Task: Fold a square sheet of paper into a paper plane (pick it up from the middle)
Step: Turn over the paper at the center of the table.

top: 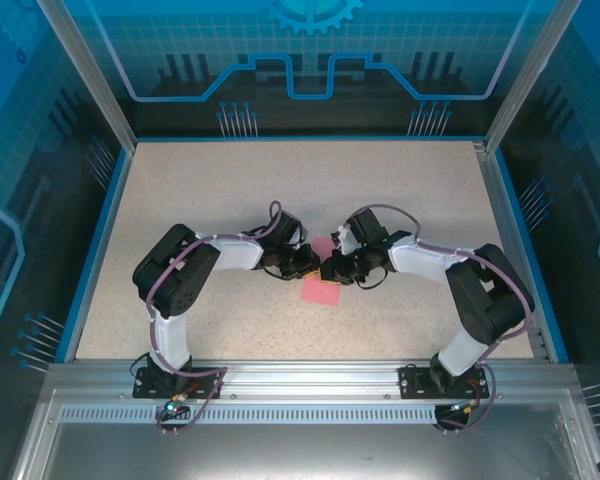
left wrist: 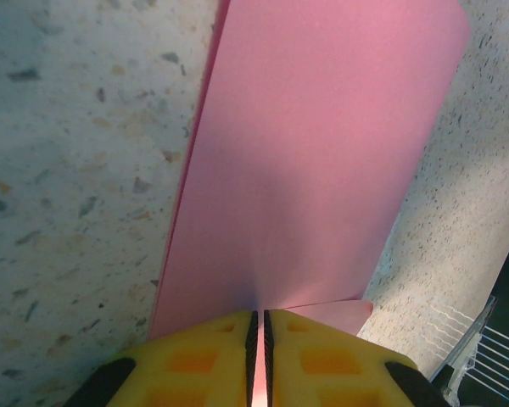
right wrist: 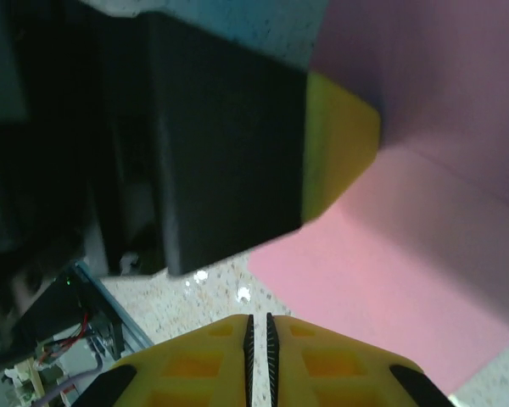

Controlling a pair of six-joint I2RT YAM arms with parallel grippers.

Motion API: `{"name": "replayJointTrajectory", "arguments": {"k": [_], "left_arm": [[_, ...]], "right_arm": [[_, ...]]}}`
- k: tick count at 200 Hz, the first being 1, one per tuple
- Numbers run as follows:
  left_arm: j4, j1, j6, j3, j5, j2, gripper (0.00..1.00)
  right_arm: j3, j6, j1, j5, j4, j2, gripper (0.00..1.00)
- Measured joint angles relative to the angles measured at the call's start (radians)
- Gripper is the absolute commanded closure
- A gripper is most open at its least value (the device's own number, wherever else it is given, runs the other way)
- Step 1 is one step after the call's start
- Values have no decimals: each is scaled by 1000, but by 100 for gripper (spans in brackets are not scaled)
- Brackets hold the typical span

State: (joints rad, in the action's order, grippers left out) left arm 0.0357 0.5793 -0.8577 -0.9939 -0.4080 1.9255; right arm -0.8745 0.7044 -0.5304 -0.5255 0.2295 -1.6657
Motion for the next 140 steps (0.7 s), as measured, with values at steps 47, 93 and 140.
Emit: {"name": "replayJointTrajectory", "arguments": {"k": [47,93,140], "left_arm": [[0,1,0,0,0,0,85],[0,1,0,0,0,0,85],[0,1,0,0,1,1,86]], "right_arm": [[-18,53,-22,29,-22,-96,86],[-18,85,-28,41,-40,-120,87],[-5,84,-27,43,-60,-138,87]]}}
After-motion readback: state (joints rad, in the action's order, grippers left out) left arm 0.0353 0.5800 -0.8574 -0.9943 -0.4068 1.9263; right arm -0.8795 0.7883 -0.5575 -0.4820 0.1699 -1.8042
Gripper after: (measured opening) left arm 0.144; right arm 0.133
